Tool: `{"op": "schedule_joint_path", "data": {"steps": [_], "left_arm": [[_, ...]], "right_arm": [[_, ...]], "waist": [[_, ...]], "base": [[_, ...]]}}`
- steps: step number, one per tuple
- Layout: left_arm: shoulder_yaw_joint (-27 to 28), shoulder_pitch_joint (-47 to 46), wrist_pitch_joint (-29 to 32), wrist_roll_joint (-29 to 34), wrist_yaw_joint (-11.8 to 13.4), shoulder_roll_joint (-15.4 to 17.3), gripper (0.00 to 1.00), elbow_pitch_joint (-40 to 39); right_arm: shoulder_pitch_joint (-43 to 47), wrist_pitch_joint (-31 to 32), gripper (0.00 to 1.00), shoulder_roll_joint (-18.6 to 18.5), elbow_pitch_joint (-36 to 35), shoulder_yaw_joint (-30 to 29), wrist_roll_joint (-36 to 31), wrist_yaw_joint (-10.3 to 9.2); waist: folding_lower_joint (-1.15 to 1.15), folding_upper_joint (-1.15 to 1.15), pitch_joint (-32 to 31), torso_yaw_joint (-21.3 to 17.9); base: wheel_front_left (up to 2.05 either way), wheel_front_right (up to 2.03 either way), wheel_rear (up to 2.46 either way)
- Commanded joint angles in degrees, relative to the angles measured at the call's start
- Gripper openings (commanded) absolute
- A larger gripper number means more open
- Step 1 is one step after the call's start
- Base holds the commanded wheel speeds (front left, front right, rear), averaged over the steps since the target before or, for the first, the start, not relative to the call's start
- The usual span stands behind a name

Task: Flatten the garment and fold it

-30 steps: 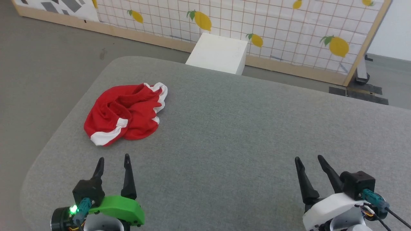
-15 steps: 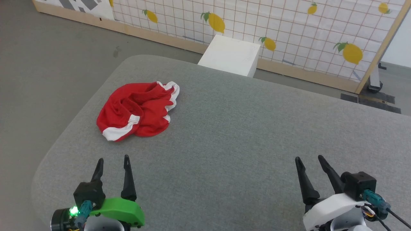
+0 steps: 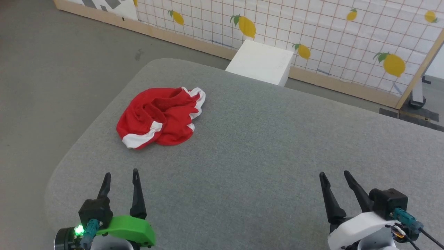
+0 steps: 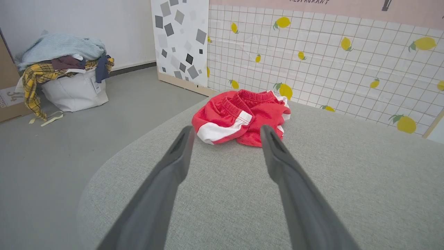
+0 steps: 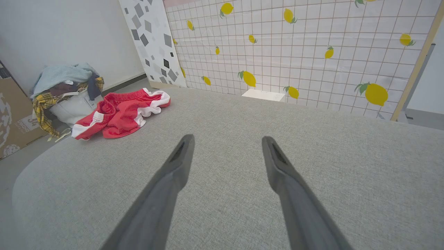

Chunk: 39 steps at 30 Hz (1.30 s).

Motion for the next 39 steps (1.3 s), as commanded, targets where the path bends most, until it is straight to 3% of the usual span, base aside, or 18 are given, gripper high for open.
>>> {"op": "schedule_joint_path", "data": {"steps": [1, 13, 26, 32, 39], "left_arm": [[-0.3, 0.7, -0.5, -0.7, 0.6, 0.3, 1.0, 0.3], [-0.9, 1.1, -1.7, -2.3, 1.6, 0.8, 1.0, 0.9], [-1.2, 0.1, -1.5, -3.2, 1.3, 1.5, 1.0, 1.4], [0.5, -7.4, 1.0, -6.7, -1.4, 3.3, 1.0, 3.5], [2.1, -22.9, 13.0, -14.3, -7.8, 6.8, 1.0, 14.4]], "right_arm": [[0.8, -0.4, 1.0, 0.0, -0.1, 0.2, 0.8, -0.08], [1.3, -0.9, 1.0, 0.0, 0.7, 0.2, 2.2, -0.09], [0.7, -0.8, 1.0, 0.0, 0.6, 0.2, 2.0, -0.09], [-0.4, 0.1, 1.0, 0.0, -0.4, -0.7, 0.6, -0.09], [-2.4, 3.1, 1.0, 0.0, -3.9, -2.5, -2.7, -0.09]], "waist": [[0.0, 0.0, -0.1, 0.4], [0.0, 0.0, 0.0, 2.1], [0.0, 0.0, 1.5, 0.7], [0.0, 0.0, 4.1, -0.6], [0.0, 0.0, 11.1, -4.1]], "base": [[0.0, 0.0, 0.0], [0.0, 0.0, 0.0], [0.0, 0.0, 0.0], [0.0, 0.0, 0.0], [0.0, 0.0, 0.0]]}}
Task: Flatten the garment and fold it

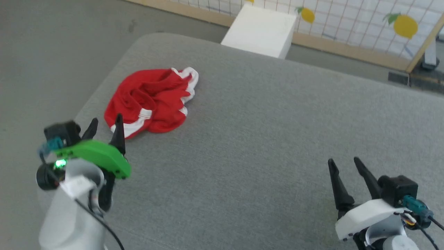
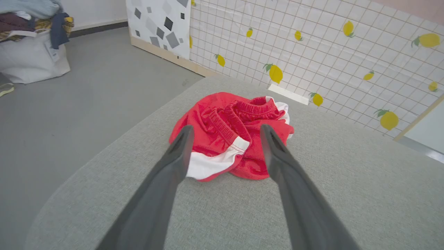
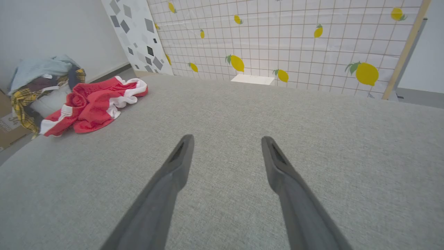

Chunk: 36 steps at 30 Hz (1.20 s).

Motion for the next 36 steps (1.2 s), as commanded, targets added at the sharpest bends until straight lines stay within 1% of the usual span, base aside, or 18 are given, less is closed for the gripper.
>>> {"op": "schedule_joint_path", "data": {"steps": [1, 4, 8, 14, 21, 25, 27, 30, 33, 36], "left_arm": [[0.0, -2.8, 2.2, -1.1, -1.0, 1.0, 1.0, 2.1], [0.7, -8.6, 7.9, -3.5, -1.8, 2.3, 1.0, 7.7], [1.5, -13.9, 12.3, -5.0, -1.1, 3.6, 1.0, 12.6], [1.7, -19.1, 16.6, -5.8, 0.7, 4.2, 1.0, 18.4], [1.1, -20.8, 19.2, -5.2, 4.0, 4.0, 1.0, 23.4], [1.1, -20.9, 20.2, -5.7, 4.5, 3.7, 1.0, 25.3], [1.2, -21.1, 19.9, -6.0, 4.4, 3.6, 0.0, 25.7], [1.3, -21.3, 16.8, -5.9, 3.7, 3.8, 0.0, 25.2], [0.6, -23.0, 11.3, -5.0, 1.2, 4.5, 0.0, 22.7], [-0.4, -26.4, 7.2, -4.2, -1.4, 5.4, 0.0, 19.5]], "right_arm": [[-1.2, 0.5, 1.0, 0.0, -0.9, -0.3, -0.7, -0.09], [-2.1, 1.6, 1.0, 0.0, -2.8, -0.9, -1.5, -0.09], [-2.7, 2.7, 1.0, 0.0, -4.8, -1.5, -2.1, -0.09], [-3.2, 3.5, 1.0, 0.0, -7.0, -2.2, -2.7, -0.09], [-3.2, 3.3, 1.0, 0.0, -7.4, -2.1, -2.0, -0.09], [-3.4, 3.1, 1.0, 0.0, -7.3, -1.9, -1.8, -0.09], [-3.6, 3.1, 1.0, 0.0, -7.3, -1.9, -1.8, -0.09], [-3.7, 3.0, 1.0, 0.0, -6.9, -2.0, -1.8, -0.09], [-3.7, 2.7, 1.0, 0.0, -6.3, -1.8, -1.5, -0.09], [-3.7, 2.3, 1.0, 0.0, -5.6, -1.2, -0.9, -0.09]], "waist": [[0.0, 0.0, 4.8, -3.3], [0.0, 0.0, 8.2, -5.5], [0.0, 0.0, 12.1, -7.7], [0.0, 0.0, 16.4, -9.3], [0.0, 0.0, 18.0, -9.7], [0.0, 0.0, 18.4, -9.6], [0.0, 0.0, 18.4, -9.5], [0.0, 0.0, 17.8, -9.3], [0.0, 0.0, 16.6, -8.9], [0.0, 0.0, 14.9, -8.7]], "base": [[0.0, 0.0, 0.0], [0.0, 0.0, 0.0], [0.0, 0.0, 0.0], [0.0, 0.0, 0.0], [0.0, 0.0, 0.0], [0.0, 0.0, 0.0], [0.0, 0.0, 0.0], [0.0, 0.0, 0.0], [0.0, 0.0, 0.0], [0.0, 0.0, 0.0]]}}
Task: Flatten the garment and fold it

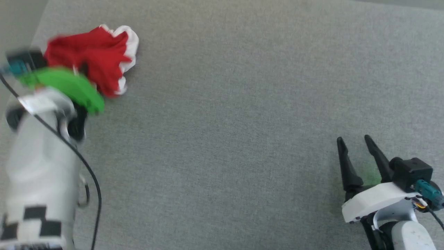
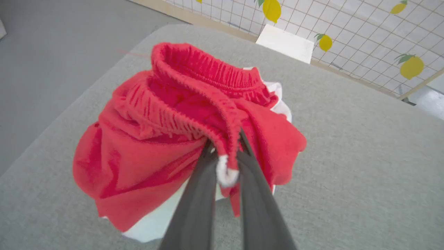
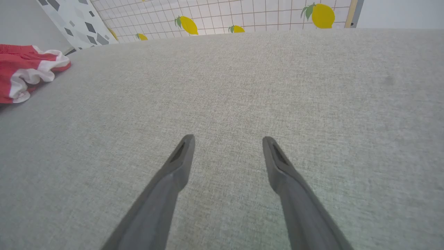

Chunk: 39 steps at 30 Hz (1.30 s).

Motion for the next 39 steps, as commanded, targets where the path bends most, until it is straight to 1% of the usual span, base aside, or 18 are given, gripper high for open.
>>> {"op": "schedule_joint_path", "data": {"steps": [1, 3, 7, 11, 14, 18, 22, 25, 29, 32, 33, 34, 37, 39], "left_arm": [[-0.7, -3.6, -1.6, 1.0, -1.3, 1.0, 0.0, -1.9], [-2.5, -6.3, -2.9, 2.0, -2.8, 1.5, 0.0, -4.7], [-6.8, -10.8, -3.6, 3.0, -4.5, 1.5, 0.0, -10.9], [-11.3, -12.7, -1.9, 2.0, -5.0, 0.5, 0.0, -17.1], [-14.5, -11.6, 0.5, 0.0, -5.1, -0.9, 0.0, -20.6], [-20.6, -6.1, 4.0, -2.8, -5.2, -3.6, 0.0, -24.6], [-26.3, 1.9, 7.3, -5.2, -5.2, -5.8, 0.0, -25.6], [-29.9, 8.5, 9.5, -7.0, -5.2, -7.8, 0.0, -23.7], [-35.2, 16.9, 11.6, -8.2, -5.2, -10.4, 0.0, -19.2], [-38.0, 21.0, 12.9, -9.2, -5.0, -11.7, 0.01, -15.8], [-38.4, 21.5, 13.3, -9.7, -4.8, -11.9, 0.35, -15.1], [-38.5, 21.8, 13.6, -10.3, -4.6, -12.2, 1.0, -14.7], [-36.7, 21.3, 12.5, -12.8, -3.7, -12.7, 1.0, -15.3], [-34.2, 20.6, 11.2, -15.2, -2.9, -12.9, 1.0, -16.9]], "right_arm": [[-0.9, -0.5, 1.0, 0.0, 0.5, 0.5, 0.7, -0.09], [-1.0, -1.1, 1.0, 0.0, 1.5, 1.2, 1.4, -0.09], [-1.0, -2.4, 1.0, 0.0, 4.0, 2.4, 3.4, -0.09], [-1.0, -4.1, 1.0, 0.0, 6.5, 3.4, 5.3, -0.09], [-0.8, -5.1, 1.0, 0.0, 8.1, 3.8, 6.2, -0.09], [-0.3, -6.2, 1.0, 0.0, 9.6, 3.2, 6.6, -0.09], [0.1, -6.6, 1.0, 0.0, 10.4, 2.4, 6.5, -0.09], [0.6, -6.9, 1.0, 0.0, 10.8, 1.9, 6.5, -0.09], [1.3, -7.2, 1.0, 0.0, 11.4, 1.5, 7.0, -0.09], [1.7, -7.4, 1.0, 0.0, 11.9, 1.7, 7.4, -0.09], [1.8, -7.5, 1.0, 0.0, 12.0, 1.7, 7.5, -0.09], [2.0, -7.6, 1.0, 0.0, 12.1, 1.7, 7.6, -0.09], [2.3, -7.8, 1.0, 0.0, 12.5, 2.0, 8.0, -0.09], [2.6, -7.9, 1.0, 0.0, 12.7, 2.0, 8.1, -0.09]], "waist": [[0.0, 0.0, -2.1, 0.2], [0.0, 0.0, -3.8, -0.2], [0.0, 0.0, -7.4, -1.9], [0.0, 0.0, -10.5, -4.6], [0.0, 0.0, -12.1, -6.7], [0.0, 0.0, -13.4, -9.8], [0.0, 0.0, -14.0, -12.4], [0.0, 0.0, -14.4, -14.0], [0.0, 0.0, -15.3, -15.4], [0.0, 0.0, -16.1, -15.8], [0.0, 0.0, -16.2, -15.9], [0.0, 0.0, -16.4, -15.8], [0.0, 0.0, -17.5, -15.3], [0.0, 0.0, -18.2, -14.8]], "base": [[0.0, 0.0, 0.0], [0.0, 0.0, 0.0], [0.0, 0.0, 0.0], [0.0, 0.0, 0.0], [0.0, 0.0, 0.0], [0.0, 0.0, 0.0], [0.0, 0.0, 0.0], [0.0, 0.0, 0.0], [0.0, 0.0, 0.0], [0.0, 0.0, 0.0], [0.0, 0.0, 0.0], [0.0, 0.0, 0.0], [0.0, 0.0, 0.0], [0.0, 0.0, 0.0]]}}
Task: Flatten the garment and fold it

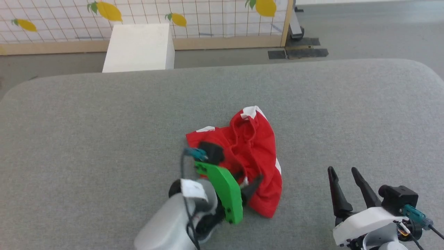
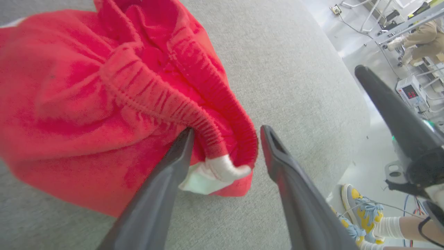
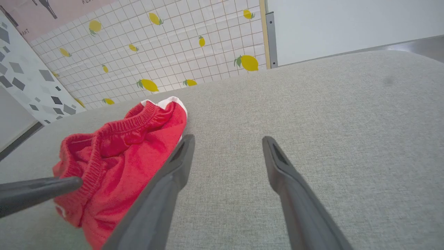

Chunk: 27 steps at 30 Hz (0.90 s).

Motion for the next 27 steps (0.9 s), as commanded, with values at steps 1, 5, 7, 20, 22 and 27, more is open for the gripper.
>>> {"op": "schedule_joint_path", "data": {"steps": [1, 5, 7, 20, 22, 27], "left_arm": [[1.8, -1.4, -1.2, -1.7, 0.6, -0.1, 1.0, -1.3], [6.6, -2.9, -7.0, -0.3, 3.5, 2.9, 1.0, -5.3], [8.6, -2.5, -10.6, 1.5, 5.3, 5.1, 1.0, -6.9], [15.8, 14.6, -33.1, 12.2, 15.2, 13.7, 1.0, -12.8], [16.8, 17.1, -33.7, 11.9, 16.0, 12.8, 1.0, -13.8], [18.8, 20.8, -34.1, 11.6, 16.8, 11.0, 1.0, -16.7]], "right_arm": [[0.7, -0.3, 1.0, 0.0, 0.2, 0.2, 0.4, -0.09], [1.4, -0.3, 1.0, 0.0, 0.6, 0.3, 0.6, -0.09], [1.8, -0.3, 1.0, 0.0, 0.7, 0.3, 0.6, -0.09], [3.4, 2.6, 1.0, 0.0, 0.7, 0.0, 0.5, -0.09], [3.0, 4.0, 1.0, 0.0, 0.7, -0.1, 0.3, -0.09], [-1.3, 11.0, 1.0, 0.0, 0.9, -0.4, -0.3, -0.09]], "waist": [[0.0, 0.0, -1.2, 0.7], [0.0, 0.0, -2.8, 1.6], [0.0, 0.0, -3.5, 2.0], [0.0, 0.0, -5.0, 3.2], [0.0, 0.0, -4.6, 3.4], [0.0, 0.0, -2.4, 4.0]], "base": [[0.0, 0.0, 0.0], [0.0, 0.0, 0.0], [0.0, 0.0, 0.0], [0.0, 0.0, 0.0], [0.0, 0.0, 0.0], [0.0, 0.0, 0.0]]}}
